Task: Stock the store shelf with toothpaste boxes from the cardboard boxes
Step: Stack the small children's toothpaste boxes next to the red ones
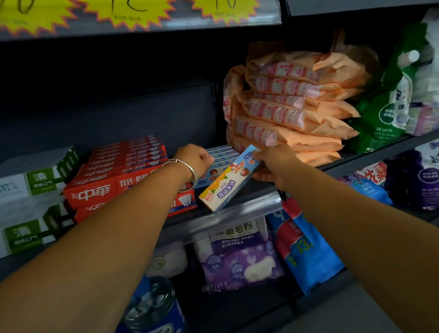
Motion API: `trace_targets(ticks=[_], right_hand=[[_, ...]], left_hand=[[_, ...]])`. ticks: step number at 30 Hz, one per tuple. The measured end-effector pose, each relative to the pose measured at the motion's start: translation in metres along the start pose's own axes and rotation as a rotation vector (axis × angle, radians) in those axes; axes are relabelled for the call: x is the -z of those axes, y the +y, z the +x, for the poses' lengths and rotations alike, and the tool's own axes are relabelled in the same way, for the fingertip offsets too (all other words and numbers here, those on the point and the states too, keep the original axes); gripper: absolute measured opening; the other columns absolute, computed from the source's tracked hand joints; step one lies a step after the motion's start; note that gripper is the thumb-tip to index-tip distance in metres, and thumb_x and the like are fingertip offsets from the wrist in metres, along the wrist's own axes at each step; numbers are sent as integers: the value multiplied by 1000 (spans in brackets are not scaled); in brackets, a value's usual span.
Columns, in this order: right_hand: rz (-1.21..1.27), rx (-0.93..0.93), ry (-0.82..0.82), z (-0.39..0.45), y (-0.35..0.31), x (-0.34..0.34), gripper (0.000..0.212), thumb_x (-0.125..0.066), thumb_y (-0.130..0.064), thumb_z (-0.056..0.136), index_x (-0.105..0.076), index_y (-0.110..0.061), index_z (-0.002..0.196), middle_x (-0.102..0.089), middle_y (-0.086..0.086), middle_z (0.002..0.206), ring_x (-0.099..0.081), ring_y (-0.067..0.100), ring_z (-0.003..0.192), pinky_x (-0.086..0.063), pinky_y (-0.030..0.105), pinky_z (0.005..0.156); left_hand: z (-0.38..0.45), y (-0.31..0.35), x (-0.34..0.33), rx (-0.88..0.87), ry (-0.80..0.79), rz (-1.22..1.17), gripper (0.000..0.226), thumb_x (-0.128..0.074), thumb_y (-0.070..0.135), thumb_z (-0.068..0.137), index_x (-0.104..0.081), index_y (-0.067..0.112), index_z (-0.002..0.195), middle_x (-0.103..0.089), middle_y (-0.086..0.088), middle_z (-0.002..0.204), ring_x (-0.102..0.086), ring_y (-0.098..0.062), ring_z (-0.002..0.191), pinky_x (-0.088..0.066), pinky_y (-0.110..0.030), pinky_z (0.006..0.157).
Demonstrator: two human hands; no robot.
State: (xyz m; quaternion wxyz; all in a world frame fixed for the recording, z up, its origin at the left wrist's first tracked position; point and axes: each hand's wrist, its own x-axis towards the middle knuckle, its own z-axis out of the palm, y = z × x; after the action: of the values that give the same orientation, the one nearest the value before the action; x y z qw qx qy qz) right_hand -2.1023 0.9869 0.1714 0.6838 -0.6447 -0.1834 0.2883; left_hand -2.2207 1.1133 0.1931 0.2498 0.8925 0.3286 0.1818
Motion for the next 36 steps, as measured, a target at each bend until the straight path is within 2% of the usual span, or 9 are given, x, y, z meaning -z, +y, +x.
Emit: trace_targets(ticks=[6, 11, 16, 19, 21, 26, 29, 32, 36], right_hand=[[71, 16, -47, -14, -3, -2, 27, -47, -10, 97, -45, -4, 123, -59, 9, 87, -59, 18, 74, -51, 30, 61], [47, 48, -41, -20, -12, -5, 8, -48, -10, 97, -51, -9, 90, -59, 10, 87, -57, 17, 69, -51, 28, 59], [72, 92, -100, -17, -14, -10, 21, -56, -18, 94, -58, -1, 106, -64, 17, 104, -62, 22, 78, -54, 28, 68], [5, 73, -148, -16, -12, -12, 36, -57, -25, 94, -57, 1, 119, -62, 20, 111, -61, 23, 83, -55, 28, 71], [-29, 52, -178, -17, -10, -13, 35, -56, -26, 94, -56, -1, 119, -63, 18, 112, -62, 23, 86, -54, 28, 72], [-234, 14, -302, -21, -5, -11, 29, -65, -27, 87, -59, -10, 110, -68, 7, 94, -65, 18, 80, -54, 31, 71], [-332, 41, -292, -18, -2, -17, 32, -71, -10, 81, -59, -5, 110, -68, 11, 98, -65, 19, 77, -56, 33, 72], [-496, 139, -180, -10, -1, -22, 33, -68, -3, 82, -59, -2, 114, -65, 14, 109, -65, 24, 91, -55, 37, 82], [-936, 318, -4, -1, 0, -21, 44, -61, -12, 86, -52, -13, 130, -58, 11, 122, -57, 29, 110, -50, 42, 93]], left_hand=[[-22, 19, 7, -10, -159, -46, 35, -47, 37, 95, -65, 11, 110, -66, -2, 89, -59, -10, 72, -45, -20, 60], [-22, 23, 11, -26, -205, -77, 33, -61, 31, 89, -63, 14, 118, -66, -5, 97, -62, -15, 79, -51, -24, 70], [-13, 19, 8, 65, -139, -286, 30, -58, 20, 92, -59, 3, 116, -66, -14, 106, -60, -17, 76, -51, -28, 70], [-9, 14, 5, 134, -138, -458, 19, -53, 19, 94, -61, 3, 99, -66, -15, 105, -60, -23, 92, -48, -41, 96], [-6, 12, 3, 163, -125, -523, 16, -52, 19, 95, -59, 9, 85, -65, -11, 94, -59, -23, 94, -45, -40, 100], [0, 11, -5, 228, -105, -646, 14, -53, 20, 94, -57, 11, 85, -64, -5, 84, -61, -19, 85, -50, -35, 92], [1, 11, -10, 259, -107, -724, 15, -53, 19, 95, -56, 10, 83, -62, -5, 84, -58, -15, 77, -50, -27, 75], [1, 12, -11, 276, -117, -710, 17, -53, 14, 94, -59, 2, 105, -63, -9, 98, -59, -18, 86, -50, -27, 76], [13, 1, -5, 241, 34, -562, 55, -64, 6, 86, -39, 5, 134, -55, -10, 126, -58, -25, 109, -52, -39, 90]])
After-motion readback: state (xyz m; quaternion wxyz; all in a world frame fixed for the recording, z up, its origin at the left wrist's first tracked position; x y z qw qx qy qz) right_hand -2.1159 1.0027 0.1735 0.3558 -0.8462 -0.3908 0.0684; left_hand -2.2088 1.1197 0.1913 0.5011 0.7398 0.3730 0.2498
